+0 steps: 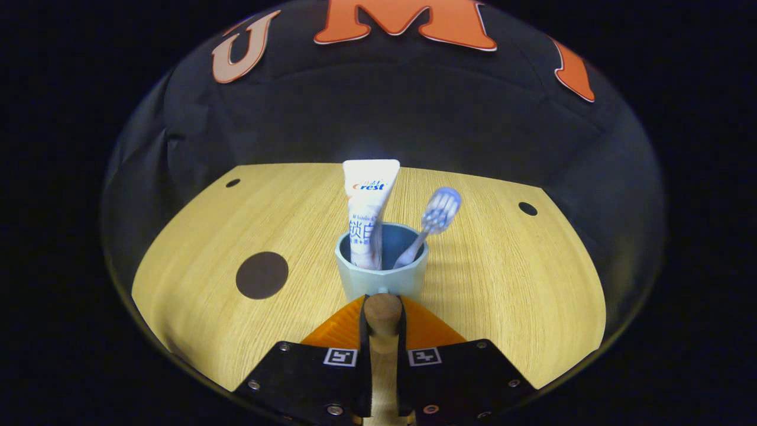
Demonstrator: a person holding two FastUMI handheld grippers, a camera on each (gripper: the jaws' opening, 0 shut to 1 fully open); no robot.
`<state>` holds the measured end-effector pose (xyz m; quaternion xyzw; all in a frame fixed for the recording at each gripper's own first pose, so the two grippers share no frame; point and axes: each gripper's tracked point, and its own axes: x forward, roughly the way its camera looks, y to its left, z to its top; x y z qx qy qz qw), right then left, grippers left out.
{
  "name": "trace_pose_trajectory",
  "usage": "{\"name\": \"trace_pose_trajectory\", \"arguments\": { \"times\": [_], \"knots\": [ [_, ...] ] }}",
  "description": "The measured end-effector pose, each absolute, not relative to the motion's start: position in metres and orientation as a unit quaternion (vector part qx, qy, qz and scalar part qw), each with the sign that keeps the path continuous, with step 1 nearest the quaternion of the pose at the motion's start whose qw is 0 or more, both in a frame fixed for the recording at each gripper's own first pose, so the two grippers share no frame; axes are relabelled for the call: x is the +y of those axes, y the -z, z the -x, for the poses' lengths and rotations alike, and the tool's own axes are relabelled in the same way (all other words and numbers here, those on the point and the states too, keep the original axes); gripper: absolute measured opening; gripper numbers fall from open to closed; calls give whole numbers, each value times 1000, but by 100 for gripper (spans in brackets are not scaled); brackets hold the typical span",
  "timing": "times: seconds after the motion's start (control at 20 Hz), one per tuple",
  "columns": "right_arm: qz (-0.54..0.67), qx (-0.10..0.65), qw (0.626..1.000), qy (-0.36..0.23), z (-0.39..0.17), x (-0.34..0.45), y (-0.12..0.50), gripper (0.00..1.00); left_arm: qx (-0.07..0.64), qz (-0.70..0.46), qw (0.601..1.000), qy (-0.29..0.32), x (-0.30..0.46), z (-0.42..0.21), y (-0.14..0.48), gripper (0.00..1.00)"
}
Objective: Put the toothbrush and toothpaste on the desktop into the cup, then pick up the cup and place it on the coaster on the desktop.
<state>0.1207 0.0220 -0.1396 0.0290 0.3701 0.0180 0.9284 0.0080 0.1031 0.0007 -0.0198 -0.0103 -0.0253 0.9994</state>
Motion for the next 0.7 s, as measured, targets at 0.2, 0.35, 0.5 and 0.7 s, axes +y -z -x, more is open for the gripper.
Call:
{"name": "trace_pose_trajectory", "arguments": {
  "times": [0.2, 0.35, 0.5, 0.7],
  "knots": [
    [-33, 383, 923, -14, -119, 23, 140, 17, -6, 17, 999, 27, 101, -6, 3, 100],
    [-42, 391, 919, -14, -119, 23, 143, 18, -5, 17, 999, 29, 98, -7, 3, 98],
    [-52, 410, 910, -16, -117, 23, 143, 23, -6, 15, 999, 33, 93, -6, 2, 100],
    [-41, 430, 902, -20, -115, 22, 145, 26, -8, 8, 999, 35, 91, -4, 1, 98]
  ]
}}
